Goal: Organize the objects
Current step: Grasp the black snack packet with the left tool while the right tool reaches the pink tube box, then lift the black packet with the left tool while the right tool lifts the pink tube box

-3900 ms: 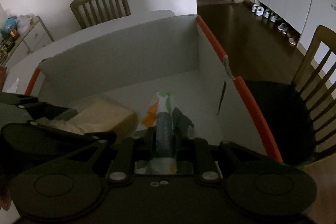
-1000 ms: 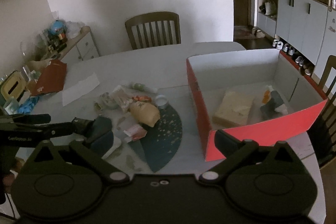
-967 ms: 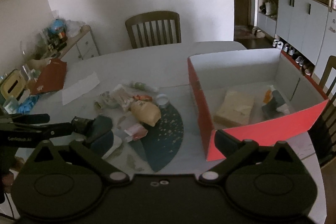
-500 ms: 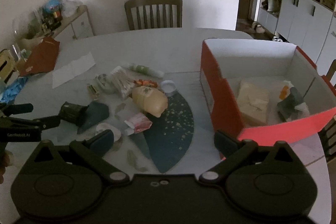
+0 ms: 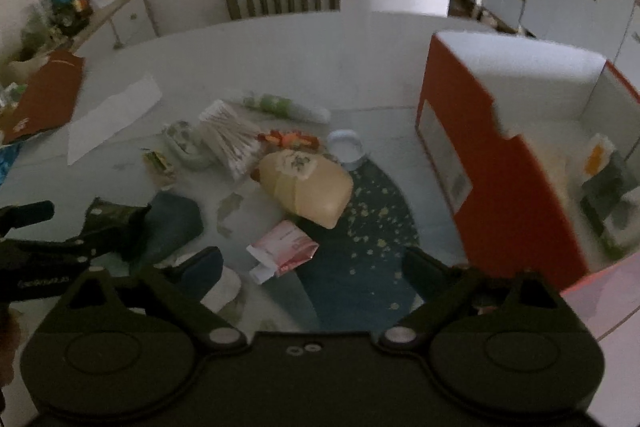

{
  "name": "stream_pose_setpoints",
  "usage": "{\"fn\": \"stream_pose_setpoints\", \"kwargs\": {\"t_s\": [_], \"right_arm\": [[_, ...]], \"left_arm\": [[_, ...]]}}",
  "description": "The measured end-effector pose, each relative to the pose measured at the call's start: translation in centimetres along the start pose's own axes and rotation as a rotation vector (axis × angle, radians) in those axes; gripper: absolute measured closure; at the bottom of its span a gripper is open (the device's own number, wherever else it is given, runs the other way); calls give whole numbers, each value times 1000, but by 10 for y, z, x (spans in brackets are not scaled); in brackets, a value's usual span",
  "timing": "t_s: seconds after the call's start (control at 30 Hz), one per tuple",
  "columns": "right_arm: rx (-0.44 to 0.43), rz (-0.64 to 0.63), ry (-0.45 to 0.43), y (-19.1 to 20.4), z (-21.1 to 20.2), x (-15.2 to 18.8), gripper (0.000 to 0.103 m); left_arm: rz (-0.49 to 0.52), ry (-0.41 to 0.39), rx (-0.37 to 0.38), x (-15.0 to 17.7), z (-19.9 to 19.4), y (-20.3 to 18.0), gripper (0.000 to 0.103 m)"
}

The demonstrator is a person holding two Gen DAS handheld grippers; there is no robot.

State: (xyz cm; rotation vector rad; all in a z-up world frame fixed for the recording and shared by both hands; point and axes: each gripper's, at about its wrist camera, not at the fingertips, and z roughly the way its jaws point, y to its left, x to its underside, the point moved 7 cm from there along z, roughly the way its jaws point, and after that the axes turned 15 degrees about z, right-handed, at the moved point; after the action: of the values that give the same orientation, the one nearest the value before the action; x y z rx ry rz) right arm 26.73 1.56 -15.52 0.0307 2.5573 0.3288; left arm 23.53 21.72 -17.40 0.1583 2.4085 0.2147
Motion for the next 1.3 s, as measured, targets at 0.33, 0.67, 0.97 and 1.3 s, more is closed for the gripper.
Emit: {"fn": "stream_pose_setpoints", "kwargs": {"t_s": [0.33, 0.67, 0.97, 1.3], "right_arm": [[67, 67, 58, 6, 38, 4, 16], [118, 54, 81, 8, 51, 7, 28], [115, 5, 68, 7, 44, 11, 64], [65, 29, 76, -4, 36, 14, 86]], "left_arm": [[-23, 32, -17, 2, 22, 3, 0], [-37, 44, -15, 7, 31, 0, 0], [-20, 21, 17, 7, 31, -7, 20], [-3, 2, 65, 4, 24, -18, 61]]}}
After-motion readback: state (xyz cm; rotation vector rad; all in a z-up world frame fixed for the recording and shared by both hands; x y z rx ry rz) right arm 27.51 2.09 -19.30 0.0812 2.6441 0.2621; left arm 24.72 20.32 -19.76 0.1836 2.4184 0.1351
